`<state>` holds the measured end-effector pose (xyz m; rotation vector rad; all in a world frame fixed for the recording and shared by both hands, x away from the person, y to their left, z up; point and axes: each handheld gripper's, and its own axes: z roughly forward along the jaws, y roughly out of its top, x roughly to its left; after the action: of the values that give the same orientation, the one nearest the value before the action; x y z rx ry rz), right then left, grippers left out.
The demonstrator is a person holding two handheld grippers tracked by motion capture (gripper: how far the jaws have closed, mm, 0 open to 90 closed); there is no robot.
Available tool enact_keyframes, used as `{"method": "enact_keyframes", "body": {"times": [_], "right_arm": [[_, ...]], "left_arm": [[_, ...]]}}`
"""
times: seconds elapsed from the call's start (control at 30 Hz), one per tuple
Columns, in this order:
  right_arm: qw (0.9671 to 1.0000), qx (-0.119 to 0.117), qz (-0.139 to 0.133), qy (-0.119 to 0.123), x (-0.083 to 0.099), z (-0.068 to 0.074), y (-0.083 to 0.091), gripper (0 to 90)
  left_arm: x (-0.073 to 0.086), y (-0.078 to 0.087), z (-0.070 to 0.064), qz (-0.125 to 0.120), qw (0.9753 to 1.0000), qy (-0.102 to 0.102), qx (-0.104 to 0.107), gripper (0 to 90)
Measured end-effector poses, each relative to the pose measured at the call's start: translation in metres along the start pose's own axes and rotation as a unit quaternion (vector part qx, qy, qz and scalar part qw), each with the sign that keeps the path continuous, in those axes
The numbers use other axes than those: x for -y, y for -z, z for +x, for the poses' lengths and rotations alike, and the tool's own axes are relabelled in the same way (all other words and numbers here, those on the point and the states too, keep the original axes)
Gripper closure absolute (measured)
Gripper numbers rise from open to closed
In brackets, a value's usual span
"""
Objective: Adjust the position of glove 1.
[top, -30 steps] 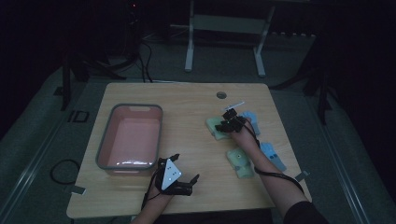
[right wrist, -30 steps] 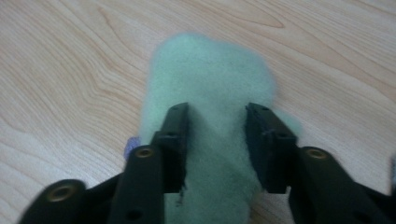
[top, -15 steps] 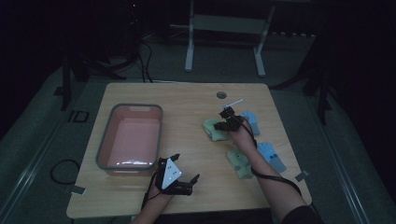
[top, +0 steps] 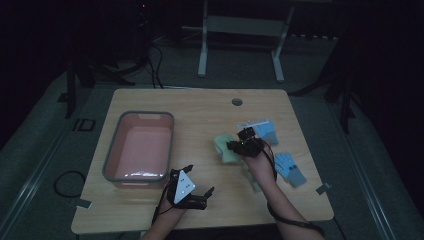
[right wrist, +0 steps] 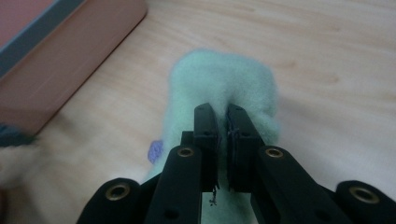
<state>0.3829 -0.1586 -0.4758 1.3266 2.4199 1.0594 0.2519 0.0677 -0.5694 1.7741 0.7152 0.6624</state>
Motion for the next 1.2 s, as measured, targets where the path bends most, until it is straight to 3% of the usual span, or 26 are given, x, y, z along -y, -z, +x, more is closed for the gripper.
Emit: {"method": "enact_keyframes", "body": {"times": [0.2,0.3,0.53,0.63,0.7,0.87,0.97,1.03,1.2], "right_arm": [[0.9993,0.021,-0.028,-0.013,0.023,0.021,0.016,84.7],[0.9988,0.032,-0.029,-0.023,0.03,0.026,0.018,84.7],[0.9983,0.036,-0.011,-0.043,0.064,0.03,0.001,84.7],[0.9971,0.053,-0.007,-0.053,0.083,0.03,-0.008,84.5],[0.997,0.062,0.001,-0.047,0.093,0.031,-0.014,84.0],[0.9973,0.06,-0.002,-0.044,0.095,0.03,-0.018,80.1],[0.9975,0.055,-0.002,-0.045,0.093,0.028,-0.015,65.3],[0.9972,0.071,-0.004,-0.021,0.087,0.027,-0.012,61.5],[0.9977,0.056,-0.028,0.023,0.068,0.018,0.01,57.4]], "left_arm": [[0.0,0.0,0.0,-0.001,1.0,0.002,-0.002,1.2],[0.0,0.0,0.0,-0.003,1.0,0.003,-0.003,1.2],[0.0,0.001,0.0,0.0,1.0,0.0,-0.001,1.2],[0.0,0.001,0.0,0.0,1.0,0.001,0.0,1.2],[0.0,0.001,0.0,0.0,1.0,0.001,0.001,1.2],[0.0,0.0,0.0,0.003,1.0,0.001,0.002,1.2],[0.0,0.0,0.0,0.002,1.0,0.001,0.001,1.2],[0.0,0.0,0.0,0.001,1.0,0.001,0.002,1.2],[0.0,0.0,0.0,0.003,1.0,0.001,0.002,1.2]]}}
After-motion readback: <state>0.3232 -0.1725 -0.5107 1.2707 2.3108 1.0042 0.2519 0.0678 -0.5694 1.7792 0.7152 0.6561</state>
